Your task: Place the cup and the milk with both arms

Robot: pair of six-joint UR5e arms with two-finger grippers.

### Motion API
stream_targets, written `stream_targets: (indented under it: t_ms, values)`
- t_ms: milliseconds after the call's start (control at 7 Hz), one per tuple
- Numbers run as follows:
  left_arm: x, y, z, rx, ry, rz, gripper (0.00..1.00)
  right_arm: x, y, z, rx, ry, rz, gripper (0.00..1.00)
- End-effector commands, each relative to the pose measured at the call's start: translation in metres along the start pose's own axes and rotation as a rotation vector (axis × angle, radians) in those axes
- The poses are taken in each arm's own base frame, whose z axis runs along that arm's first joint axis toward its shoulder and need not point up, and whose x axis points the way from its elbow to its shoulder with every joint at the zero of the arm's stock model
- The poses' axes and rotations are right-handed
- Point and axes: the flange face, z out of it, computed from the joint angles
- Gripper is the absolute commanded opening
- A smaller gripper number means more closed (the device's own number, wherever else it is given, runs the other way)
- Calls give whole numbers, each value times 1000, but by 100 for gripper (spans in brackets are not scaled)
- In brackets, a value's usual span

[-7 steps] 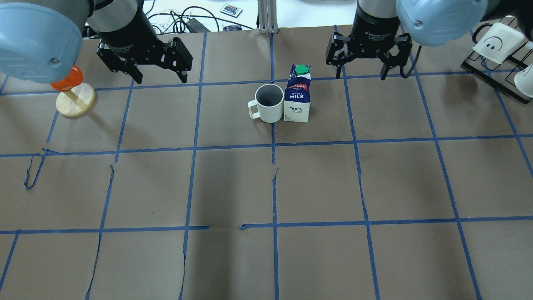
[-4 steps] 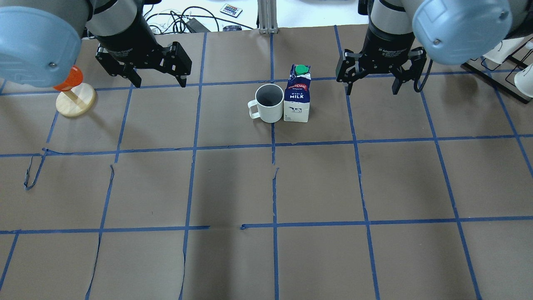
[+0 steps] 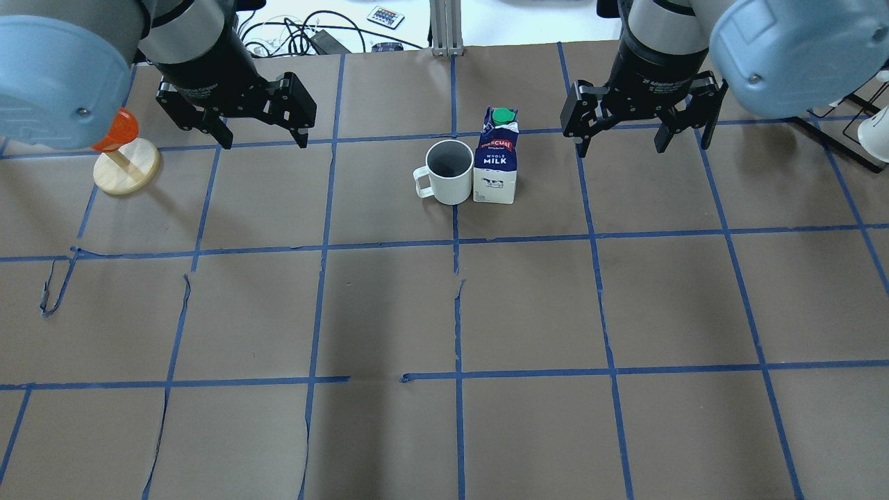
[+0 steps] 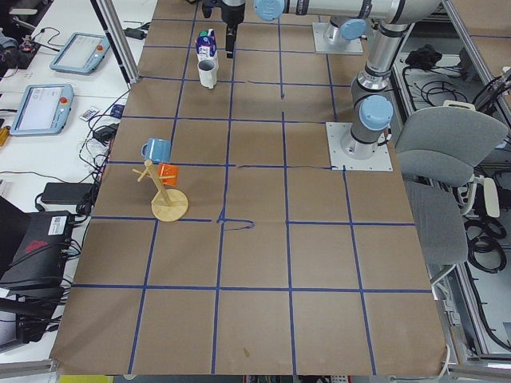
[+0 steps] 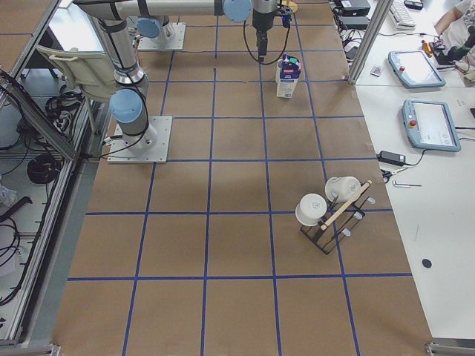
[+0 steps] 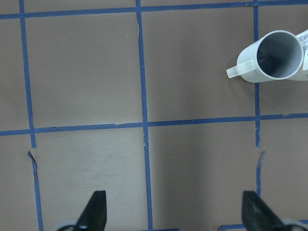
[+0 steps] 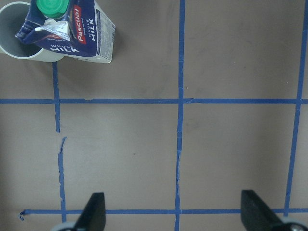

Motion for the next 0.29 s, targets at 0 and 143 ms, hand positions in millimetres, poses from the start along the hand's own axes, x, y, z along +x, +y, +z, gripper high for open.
stream_targets:
  t_ms: [0,143]
  values:
    - [0,0,0,0,-1,0,100,0,0,-1,3,-4,-10,100]
    - [-1,0,0,0,-4,0,100,1,0,-1,3,2,-11,100]
